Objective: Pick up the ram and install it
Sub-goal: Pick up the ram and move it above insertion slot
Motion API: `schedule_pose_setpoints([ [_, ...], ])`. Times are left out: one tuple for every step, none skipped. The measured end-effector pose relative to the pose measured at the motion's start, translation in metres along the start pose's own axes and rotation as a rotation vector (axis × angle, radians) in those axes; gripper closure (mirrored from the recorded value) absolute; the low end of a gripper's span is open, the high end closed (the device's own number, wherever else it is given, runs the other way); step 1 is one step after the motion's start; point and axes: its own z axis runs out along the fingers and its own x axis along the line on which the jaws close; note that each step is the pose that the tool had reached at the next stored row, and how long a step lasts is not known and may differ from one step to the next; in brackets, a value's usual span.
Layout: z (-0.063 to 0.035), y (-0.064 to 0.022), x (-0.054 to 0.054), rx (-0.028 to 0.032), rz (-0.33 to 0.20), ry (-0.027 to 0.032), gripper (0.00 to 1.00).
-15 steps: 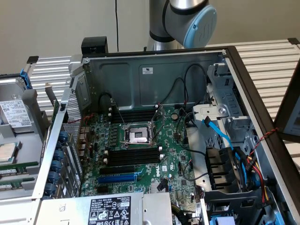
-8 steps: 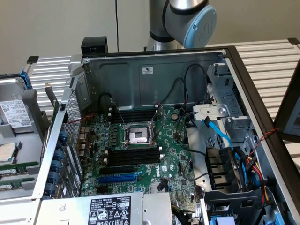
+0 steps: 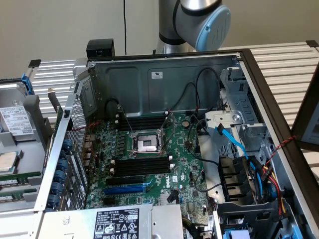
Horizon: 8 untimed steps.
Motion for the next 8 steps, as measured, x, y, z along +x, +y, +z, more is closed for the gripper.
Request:
schedule_pose_setpoints([
  [0.0018,-0.0006,0.000,0.0000,-0.007,0.0004,0.76],
  [0.0035,-0.0009,0.000,-0.0002,-0.019,0.0014,0.76],
  [0.0053,-0.0010,0.000,-0.0004,-0.035,0.0024,0.76],
  [0.0070,-0.0012,0.000,-0.0003,-0.052,0.0035,0.76],
  [0.0088,-0.0013,0.000,-0.0004,-0.070,0.0046,0.76],
  [0.0107,-0.0014,0.000,-0.0003,-0.089,0.0057,0.76],
  [0.0125,-0.0015,0.000,-0.0004,-0.107,0.0069,0.76],
  [0.0143,-0.0016,0.000,-0.0005,-0.124,0.0080,0.76],
])
